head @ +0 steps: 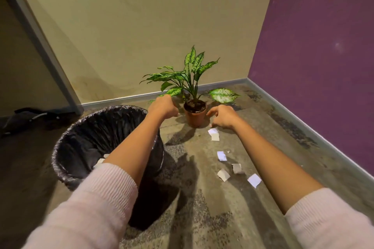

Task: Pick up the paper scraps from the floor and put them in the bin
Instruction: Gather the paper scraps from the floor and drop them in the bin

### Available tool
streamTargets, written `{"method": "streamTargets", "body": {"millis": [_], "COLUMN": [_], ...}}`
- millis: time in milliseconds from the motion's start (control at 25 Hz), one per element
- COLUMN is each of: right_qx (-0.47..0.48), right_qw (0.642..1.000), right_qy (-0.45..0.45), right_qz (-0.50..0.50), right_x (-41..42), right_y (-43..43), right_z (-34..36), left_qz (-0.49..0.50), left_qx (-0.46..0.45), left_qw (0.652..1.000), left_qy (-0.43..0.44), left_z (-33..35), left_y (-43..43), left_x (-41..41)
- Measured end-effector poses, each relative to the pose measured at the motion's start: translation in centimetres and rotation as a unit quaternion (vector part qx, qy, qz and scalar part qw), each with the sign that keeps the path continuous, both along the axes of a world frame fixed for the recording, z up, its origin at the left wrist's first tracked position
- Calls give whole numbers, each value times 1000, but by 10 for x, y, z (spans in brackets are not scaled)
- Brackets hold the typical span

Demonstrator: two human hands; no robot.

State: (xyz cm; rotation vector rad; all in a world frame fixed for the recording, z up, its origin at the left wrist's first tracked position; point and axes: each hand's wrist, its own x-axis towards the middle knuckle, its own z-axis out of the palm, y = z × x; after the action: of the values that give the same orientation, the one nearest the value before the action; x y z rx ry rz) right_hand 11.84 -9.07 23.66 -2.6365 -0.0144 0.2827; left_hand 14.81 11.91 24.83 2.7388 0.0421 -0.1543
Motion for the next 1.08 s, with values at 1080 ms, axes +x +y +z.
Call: {"method": "streamTargets", "body": {"millis": [1080], "right_qx": [6], "right_qw": [991], "right_qy": [55], "right_qz": [-124], "right_x": [3], "right_y": [-129], "right_z": [-249], "left_qz": [-111], "left_qx": [25], "left_qw": [992], "left_qy": [57], "left_z": [-281], "left_y": [-168], "left_x": [6]}}
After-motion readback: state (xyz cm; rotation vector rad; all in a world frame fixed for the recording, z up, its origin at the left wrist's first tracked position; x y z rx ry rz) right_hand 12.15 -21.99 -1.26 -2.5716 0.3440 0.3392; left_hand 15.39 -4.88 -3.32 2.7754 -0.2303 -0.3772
